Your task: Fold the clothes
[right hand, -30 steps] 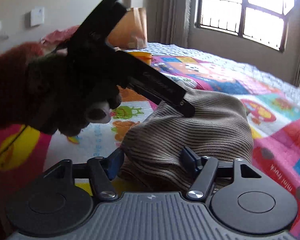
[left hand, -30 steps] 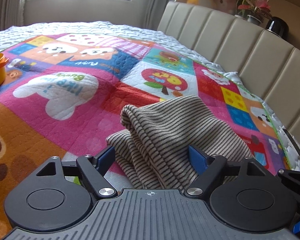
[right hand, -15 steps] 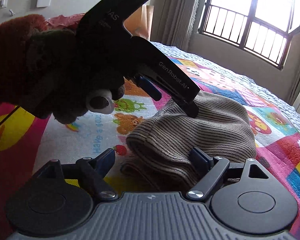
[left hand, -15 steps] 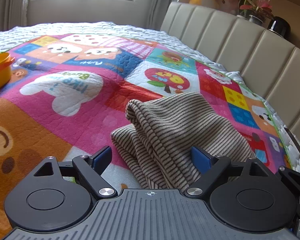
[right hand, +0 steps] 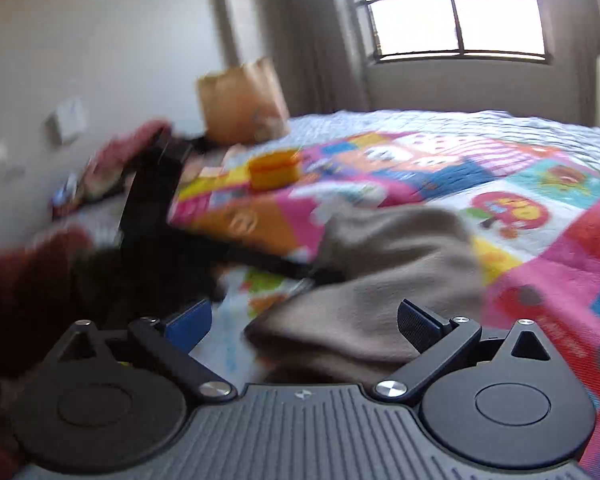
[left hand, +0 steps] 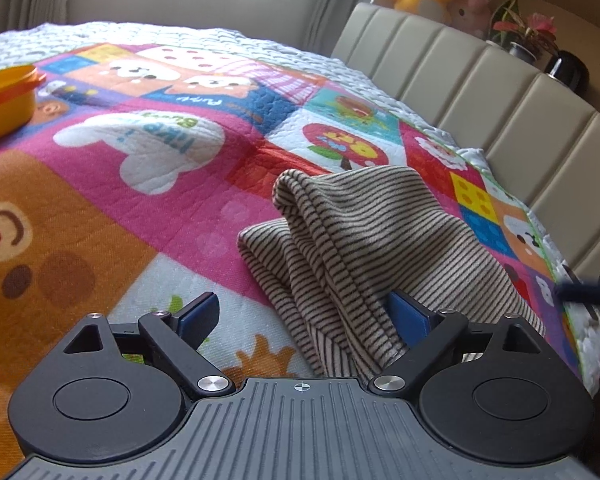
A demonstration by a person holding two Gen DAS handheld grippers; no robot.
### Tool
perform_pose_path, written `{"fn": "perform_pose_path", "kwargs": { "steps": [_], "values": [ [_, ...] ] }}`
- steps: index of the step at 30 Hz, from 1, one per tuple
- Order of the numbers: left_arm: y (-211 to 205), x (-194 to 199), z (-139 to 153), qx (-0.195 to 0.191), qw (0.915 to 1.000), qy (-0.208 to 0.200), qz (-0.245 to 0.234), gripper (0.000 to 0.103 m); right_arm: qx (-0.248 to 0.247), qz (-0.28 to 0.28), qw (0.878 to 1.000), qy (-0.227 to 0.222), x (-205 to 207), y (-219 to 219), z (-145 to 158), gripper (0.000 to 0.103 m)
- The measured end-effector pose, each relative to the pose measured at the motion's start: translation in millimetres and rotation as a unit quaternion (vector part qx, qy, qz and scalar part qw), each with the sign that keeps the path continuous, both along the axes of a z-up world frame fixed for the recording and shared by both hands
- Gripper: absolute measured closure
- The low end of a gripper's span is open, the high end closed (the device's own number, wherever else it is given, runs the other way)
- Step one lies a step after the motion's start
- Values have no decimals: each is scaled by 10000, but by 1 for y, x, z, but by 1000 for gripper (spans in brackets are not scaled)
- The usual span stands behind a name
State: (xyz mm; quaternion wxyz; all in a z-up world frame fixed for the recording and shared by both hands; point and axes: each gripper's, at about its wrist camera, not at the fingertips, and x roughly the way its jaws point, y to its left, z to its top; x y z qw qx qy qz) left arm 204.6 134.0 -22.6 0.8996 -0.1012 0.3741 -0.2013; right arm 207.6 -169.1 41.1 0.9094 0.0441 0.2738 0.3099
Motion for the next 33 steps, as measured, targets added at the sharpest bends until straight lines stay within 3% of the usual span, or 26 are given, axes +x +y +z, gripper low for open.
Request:
{"fn": "perform_pose_path", "kwargs": {
  "steps": [5,9,11,14,16,19,23,30,33],
  "values": [
    [2,-4,-3,-78,10000,-3,50,8,201,-940,9941,512,78,-37,4,54],
    [6,-6,-2,-58,10000,3,34,8,256,-1174,9816,1484,135,-23,-44,55],
    [8,-6,-3,-57,10000,21,50,7,452,-1122,9776,1724,137,-12,-58,59],
    [14,-10,-6,-6,10000,-25,69,4,-61,-623,9951,765,99,24,-37,52],
    [19,-12,-9,-87,9999,-20,68,4,-604,-515,9960,421,83,41,-29,52],
    [15,-12,-8,-97,9999,-35,129,4,-1105,-707,9903,460,83,46,-31,52],
    [13,-16,7,-96,9997,-59,204,8,-1059,-885,9890,532,85,39,-38,51],
    [13,-29,38,-812,9965,-87,173,8,-1124,-897,9888,405,83,35,-41,50],
    [0,-24,32,-690,9975,104,51,8,-1112,-887,9892,366,81,34,-41,50]
  ]
}}
